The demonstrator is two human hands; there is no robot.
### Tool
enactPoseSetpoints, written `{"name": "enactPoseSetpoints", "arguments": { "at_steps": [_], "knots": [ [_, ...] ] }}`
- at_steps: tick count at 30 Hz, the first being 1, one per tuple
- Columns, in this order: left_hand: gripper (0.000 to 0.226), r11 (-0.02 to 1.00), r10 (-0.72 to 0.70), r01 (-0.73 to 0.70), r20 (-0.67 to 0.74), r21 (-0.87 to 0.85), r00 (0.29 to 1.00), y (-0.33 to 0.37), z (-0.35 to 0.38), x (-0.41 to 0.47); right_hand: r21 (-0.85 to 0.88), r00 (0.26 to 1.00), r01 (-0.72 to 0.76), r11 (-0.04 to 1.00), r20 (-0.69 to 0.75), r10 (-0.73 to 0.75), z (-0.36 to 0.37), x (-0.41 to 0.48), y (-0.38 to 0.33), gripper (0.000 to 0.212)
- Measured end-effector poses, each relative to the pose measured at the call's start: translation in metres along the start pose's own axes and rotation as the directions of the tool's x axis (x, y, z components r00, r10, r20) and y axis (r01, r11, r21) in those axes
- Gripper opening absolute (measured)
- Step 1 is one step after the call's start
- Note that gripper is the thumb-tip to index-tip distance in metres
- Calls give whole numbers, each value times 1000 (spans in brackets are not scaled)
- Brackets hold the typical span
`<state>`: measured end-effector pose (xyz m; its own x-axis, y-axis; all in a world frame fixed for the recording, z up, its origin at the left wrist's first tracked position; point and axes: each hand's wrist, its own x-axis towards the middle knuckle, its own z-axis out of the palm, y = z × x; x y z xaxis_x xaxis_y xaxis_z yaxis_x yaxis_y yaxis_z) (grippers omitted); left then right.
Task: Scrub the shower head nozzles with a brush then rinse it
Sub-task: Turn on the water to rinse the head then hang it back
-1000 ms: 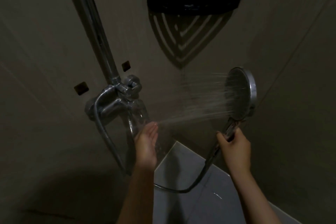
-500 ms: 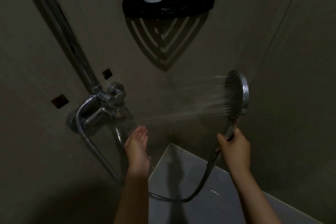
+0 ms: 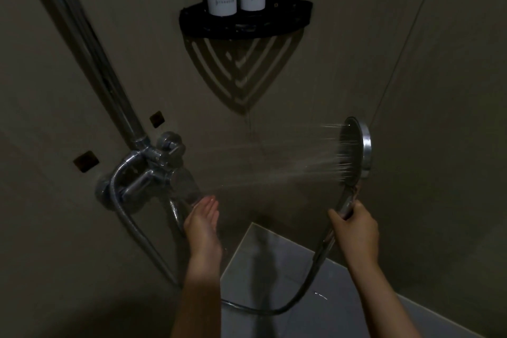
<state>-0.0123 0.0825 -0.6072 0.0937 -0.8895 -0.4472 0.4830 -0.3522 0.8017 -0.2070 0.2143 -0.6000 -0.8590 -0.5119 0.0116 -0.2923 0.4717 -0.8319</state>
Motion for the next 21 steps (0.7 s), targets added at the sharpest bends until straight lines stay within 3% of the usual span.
{"name": "enactPoseSetpoints", "arguments": {
  "at_steps": [21],
  "knots": [
    [37,1000,0,0,12,7,1000,1,-3,1,-22,998,-26,999,-52,25,-10,-10,-4,17]
  ]
}}
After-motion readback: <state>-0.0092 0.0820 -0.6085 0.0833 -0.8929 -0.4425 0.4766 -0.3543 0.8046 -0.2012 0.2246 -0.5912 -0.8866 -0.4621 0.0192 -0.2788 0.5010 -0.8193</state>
